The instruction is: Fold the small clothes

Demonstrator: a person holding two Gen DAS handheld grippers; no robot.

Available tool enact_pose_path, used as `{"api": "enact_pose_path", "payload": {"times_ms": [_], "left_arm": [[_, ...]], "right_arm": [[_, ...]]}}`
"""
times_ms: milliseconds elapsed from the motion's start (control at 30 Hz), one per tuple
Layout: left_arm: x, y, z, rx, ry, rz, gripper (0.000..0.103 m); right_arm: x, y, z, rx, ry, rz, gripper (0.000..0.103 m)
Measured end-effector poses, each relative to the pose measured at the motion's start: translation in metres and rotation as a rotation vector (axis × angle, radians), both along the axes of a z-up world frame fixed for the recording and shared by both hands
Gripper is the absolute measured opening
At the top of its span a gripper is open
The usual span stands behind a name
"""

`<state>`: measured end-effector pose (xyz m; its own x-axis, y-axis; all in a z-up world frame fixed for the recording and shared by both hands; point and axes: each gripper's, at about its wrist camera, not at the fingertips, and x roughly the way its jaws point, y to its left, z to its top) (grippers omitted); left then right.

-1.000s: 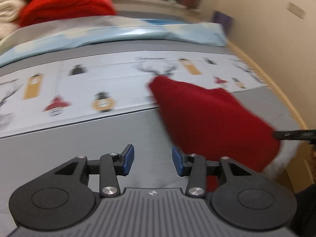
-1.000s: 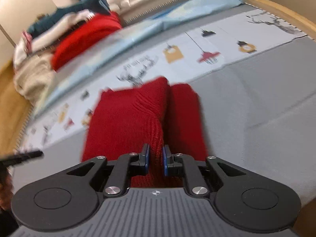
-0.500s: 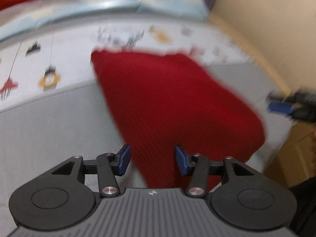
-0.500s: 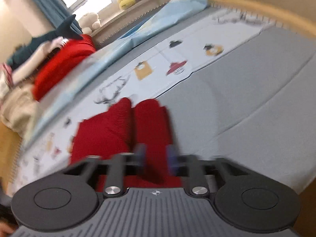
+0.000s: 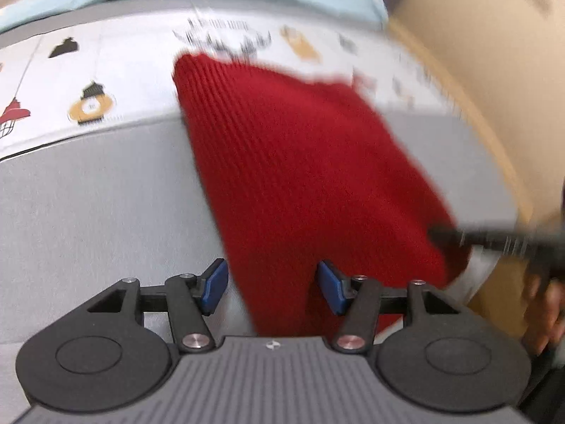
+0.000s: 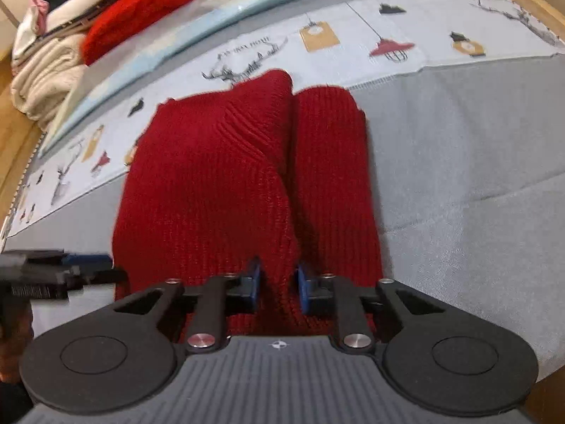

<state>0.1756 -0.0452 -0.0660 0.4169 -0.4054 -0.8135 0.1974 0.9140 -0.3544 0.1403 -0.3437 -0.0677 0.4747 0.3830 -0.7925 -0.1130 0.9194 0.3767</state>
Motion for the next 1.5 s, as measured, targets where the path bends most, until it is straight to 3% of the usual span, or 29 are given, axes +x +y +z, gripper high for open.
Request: {"api": "enact_pose_path", "payload": {"times_ms": [67, 167, 300, 433, 533, 667, 733, 900, 1000, 1100, 1267, 1300, 1333, 1400, 1500], "left_arm": [[0.005, 0.008, 0.005, -0.083, -0.020, 0.054, 0.074], [0.012, 0.013, 0.008, -0.125, -0.038, 0.103, 0.079], [0.032, 0.019, -0.003, -0.143, 0.032, 0.133, 0.080], [0.051, 0.029, -0.020, -0.179, 0.101, 0.189, 0.080], [0.057, 0.029, -0.030, -0.206, 0.121, 0.203, 0.080], [0.065, 0.023, -0.042, -0.212, 0.131, 0.200, 0.088], [0.067, 0.019, -0.046, -0.215, 0.132, 0.199, 0.090], [0.070, 0.018, -0.052, -0.238, 0.144, 0.204, 0.093], [0.074, 0.017, -0.055, -0.257, 0.153, 0.207, 0.093], [0.077, 0.016, -0.058, -0.281, 0.163, 0.211, 0.093], [0.084, 0.012, -0.064, -0.321, 0.179, 0.215, 0.093], [0.084, 0.011, -0.062, -0.319, 0.176, 0.212, 0.089], [0.084, 0.011, -0.060, -0.310, 0.169, 0.209, 0.086], [0.083, 0.012, -0.047, -0.292, 0.149, 0.212, 0.067], [0.081, 0.013, -0.019, -0.237, 0.068, 0.171, 0.059]], "right_arm": [[-0.006, -0.003, 0.010, 0.018, -0.024, 0.003, 0.017], [-0.015, -0.012, 0.011, 0.004, -0.021, -0.012, 0.016], [-0.021, -0.013, -0.008, -0.056, 0.062, 0.055, 0.016], [-0.016, -0.016, -0.007, -0.019, 0.062, 0.039, 0.020], [-0.008, -0.023, 0.008, 0.061, -0.001, -0.035, 0.033], [0.003, -0.046, 0.017, 0.161, -0.089, -0.221, 0.060], [0.015, -0.050, 0.005, 0.134, -0.045, -0.291, 0.063], [0.044, -0.038, -0.030, 0.042, 0.115, -0.271, 0.063], [0.053, -0.039, -0.043, 0.084, 0.146, -0.292, 0.063], [0.059, -0.044, -0.052, 0.160, 0.172, -0.327, 0.059], [0.058, -0.038, -0.048, 0.193, 0.151, -0.312, 0.035], [0.059, -0.036, -0.046, 0.184, 0.141, -0.308, 0.025], [0.060, -0.033, -0.043, 0.179, 0.126, -0.303, 0.023], [0.062, -0.028, -0.039, 0.162, 0.109, -0.305, 0.019], [0.067, -0.022, -0.036, 0.154, 0.099, -0.314, 0.009]]}}
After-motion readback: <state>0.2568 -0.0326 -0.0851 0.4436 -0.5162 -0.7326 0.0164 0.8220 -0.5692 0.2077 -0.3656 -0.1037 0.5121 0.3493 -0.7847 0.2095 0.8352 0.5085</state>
